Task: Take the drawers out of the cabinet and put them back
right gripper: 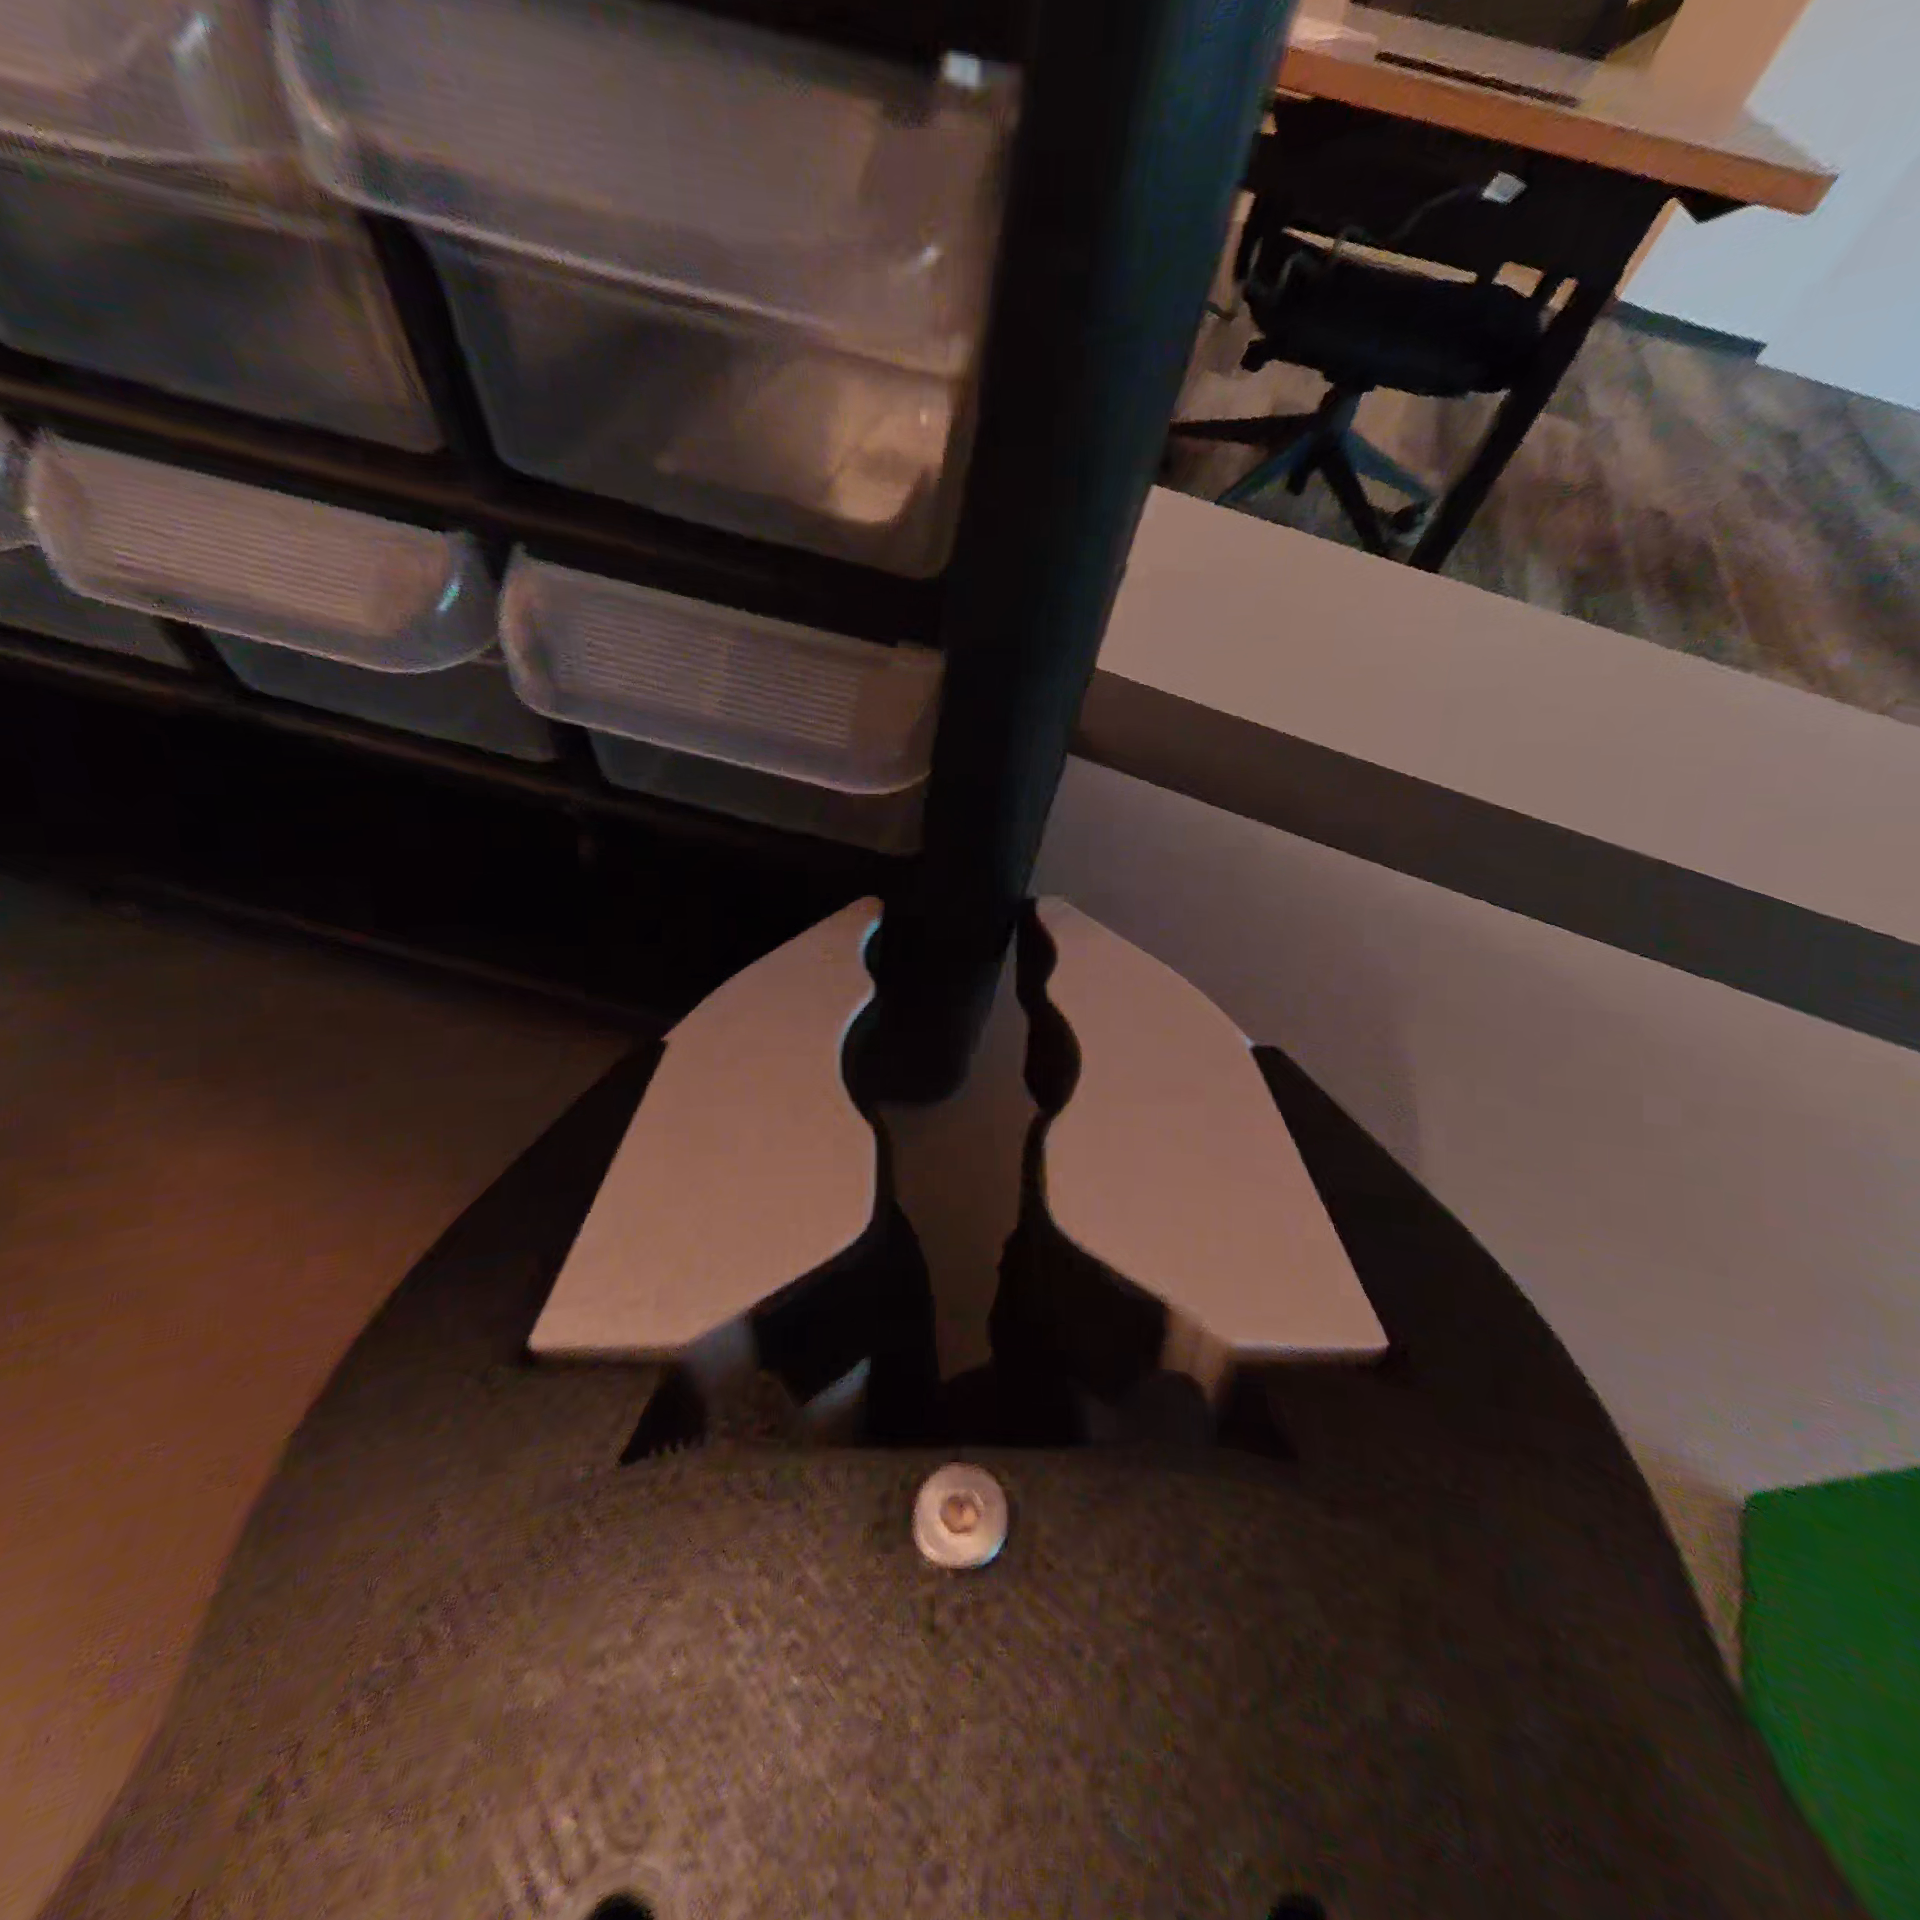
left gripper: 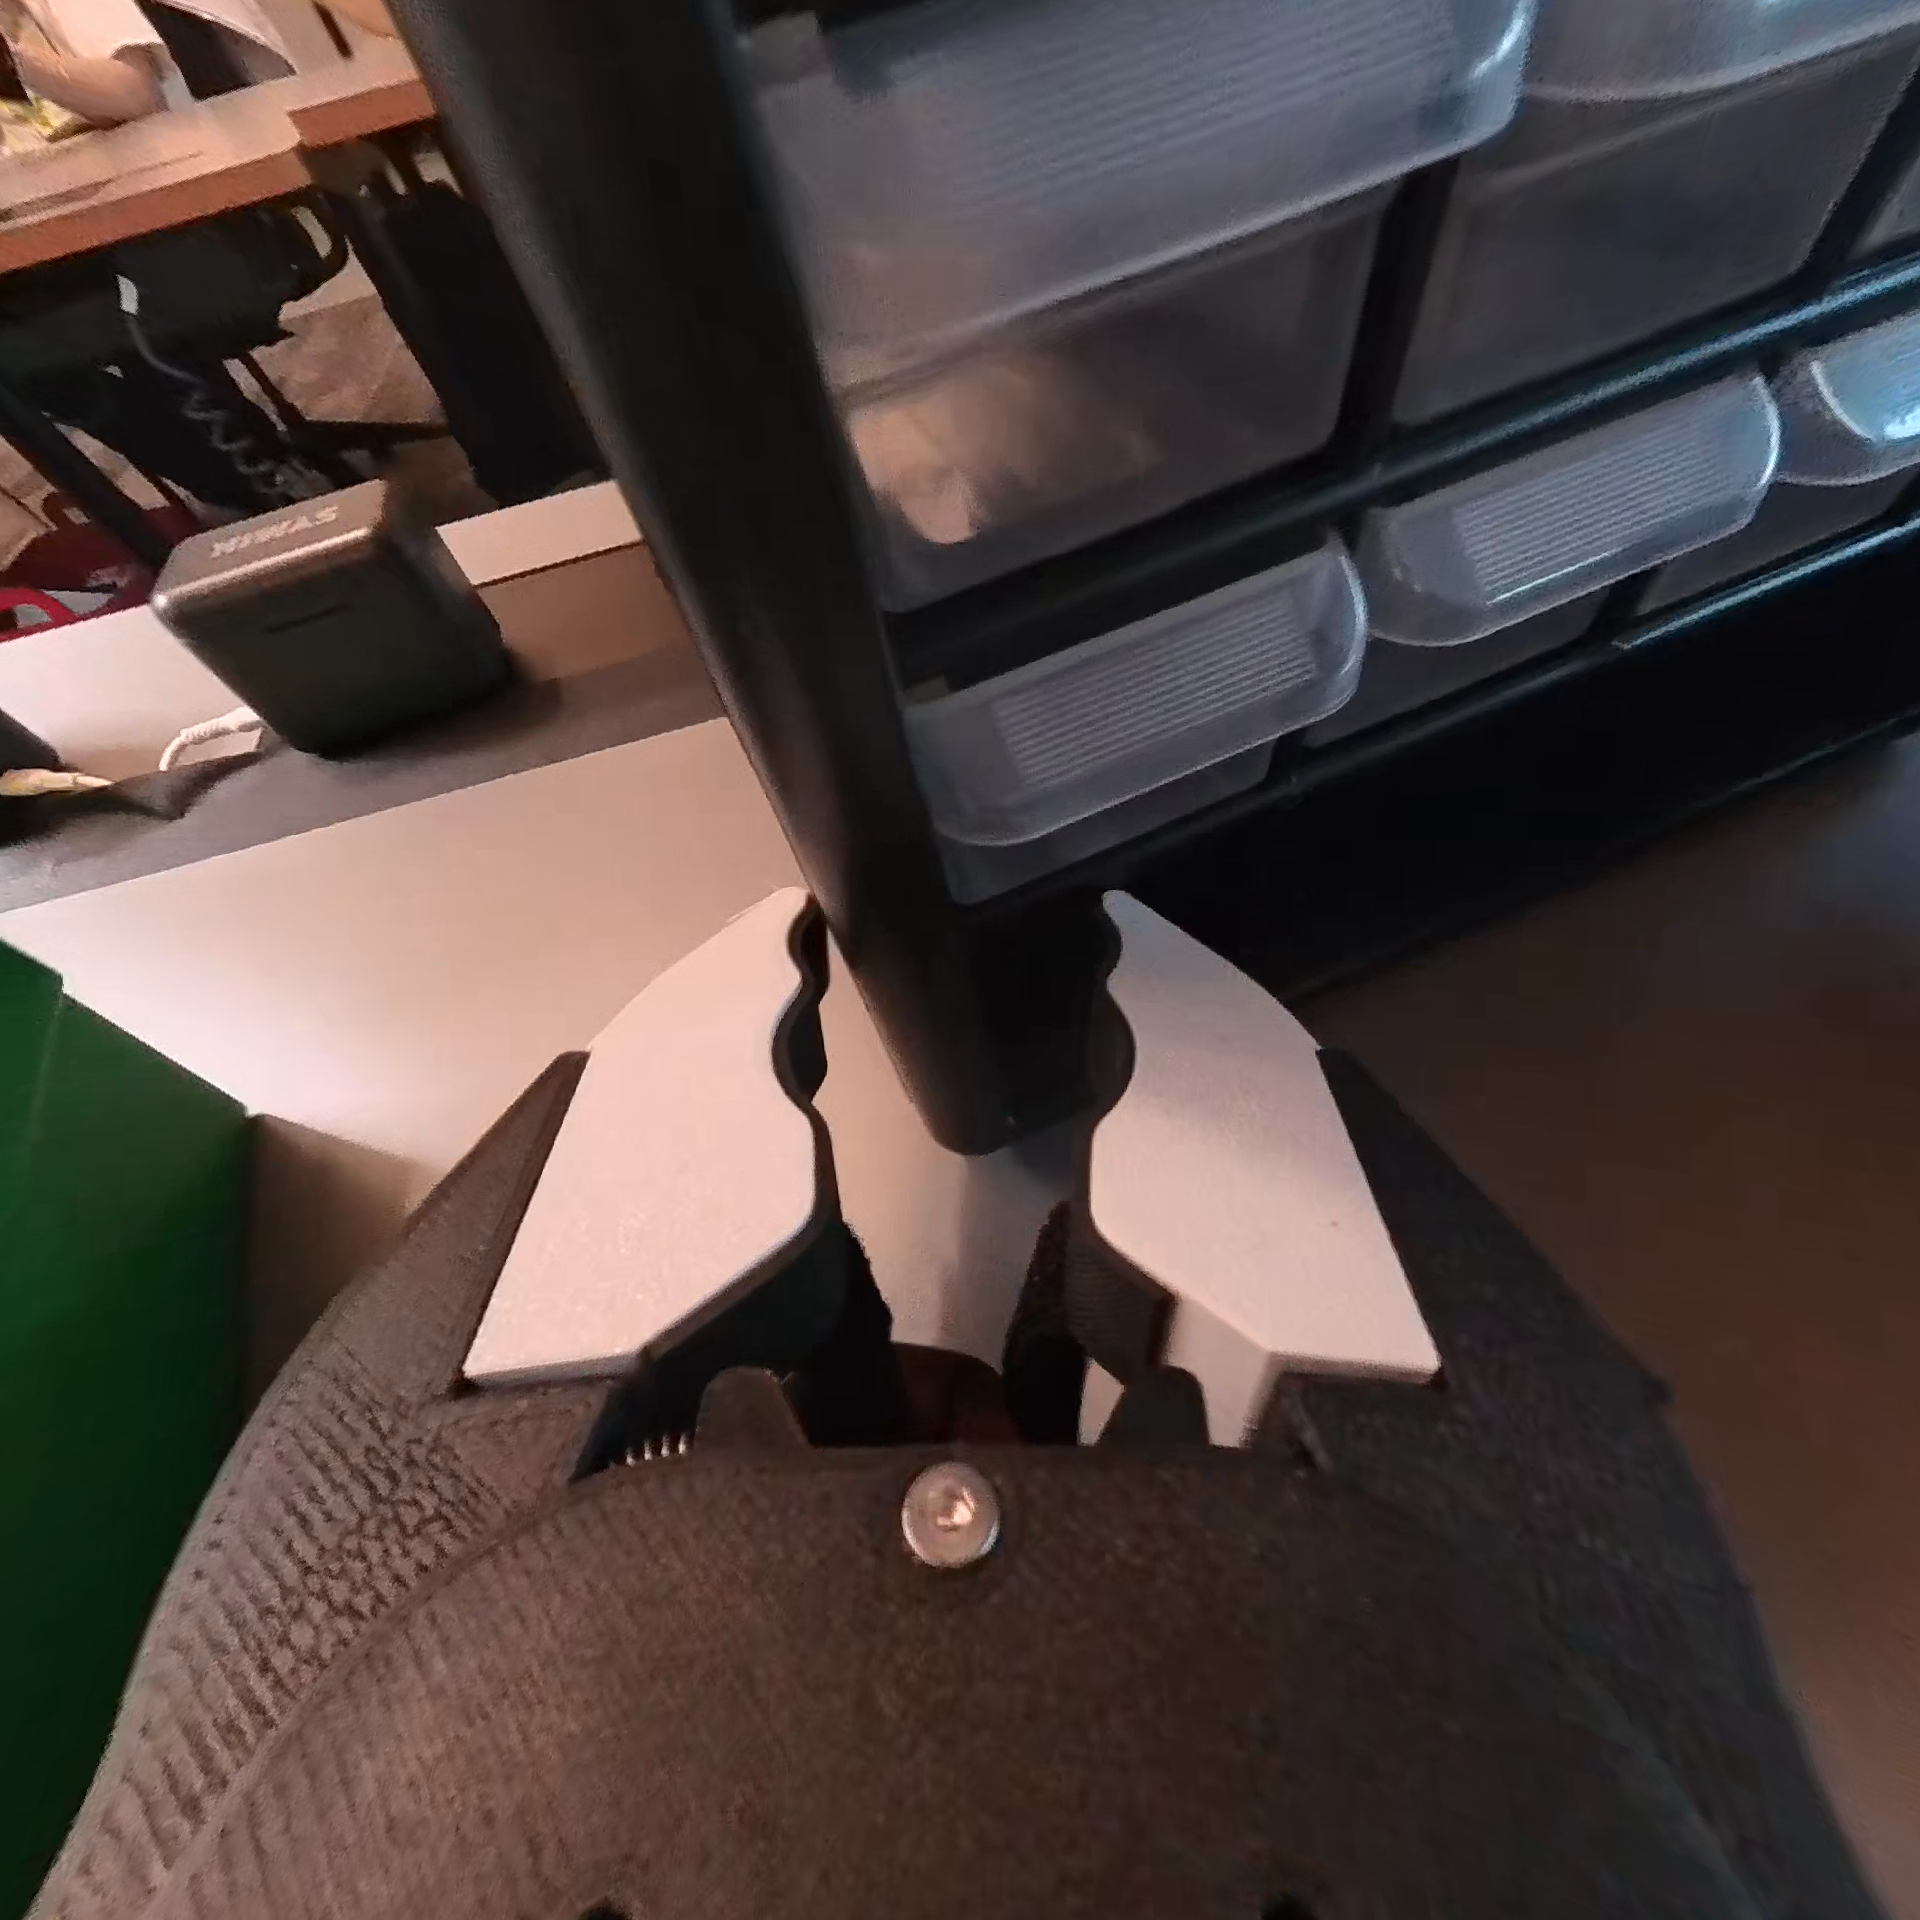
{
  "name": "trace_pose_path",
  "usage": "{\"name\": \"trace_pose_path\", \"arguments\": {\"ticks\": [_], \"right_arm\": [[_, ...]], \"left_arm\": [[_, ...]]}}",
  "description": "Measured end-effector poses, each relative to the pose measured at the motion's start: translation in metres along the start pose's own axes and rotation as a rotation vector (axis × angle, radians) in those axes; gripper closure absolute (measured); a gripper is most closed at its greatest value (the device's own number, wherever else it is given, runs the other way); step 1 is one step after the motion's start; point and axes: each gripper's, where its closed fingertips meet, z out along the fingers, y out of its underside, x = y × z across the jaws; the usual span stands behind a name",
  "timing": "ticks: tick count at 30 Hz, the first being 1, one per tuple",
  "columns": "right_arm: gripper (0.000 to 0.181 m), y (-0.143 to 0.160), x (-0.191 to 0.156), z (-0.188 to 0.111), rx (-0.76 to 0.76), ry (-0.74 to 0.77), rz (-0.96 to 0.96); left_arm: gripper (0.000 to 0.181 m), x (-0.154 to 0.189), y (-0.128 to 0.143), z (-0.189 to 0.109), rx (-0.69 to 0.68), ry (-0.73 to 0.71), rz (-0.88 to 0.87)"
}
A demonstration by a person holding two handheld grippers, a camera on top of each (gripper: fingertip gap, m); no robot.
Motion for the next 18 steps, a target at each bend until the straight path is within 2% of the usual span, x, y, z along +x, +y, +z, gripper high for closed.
{"name": "trace_pose_path", "arguments": {"ticks": [4, 8, 11, 18], "right_arm": [[0.161, 0.001, -0.002, -0.001, -0.005, 0.039, -0.039], [0.16, 0.003, -0.013, -0.01, -0.021, 0.024, -0.048], [0.159, 0.004, -0.019, -0.015, -0.035, 0.034, -0.067], [0.159, 0.006, -0.026, -0.023, -0.048, 0.024, 0.033]], "left_arm": [[0.142, -0.008, 0.002, 0.002, -0.012, -0.014, 0.001], [0.16, -0.024, 0.006, 0.001, -0.023, -0.047, -0.029], [0.161, -0.027, 0.007, 0.0, -0.022, -0.045, -0.026], [0.161, -0.03, 0.008, -0.003, -0.023, -0.037, -0.035]]}}
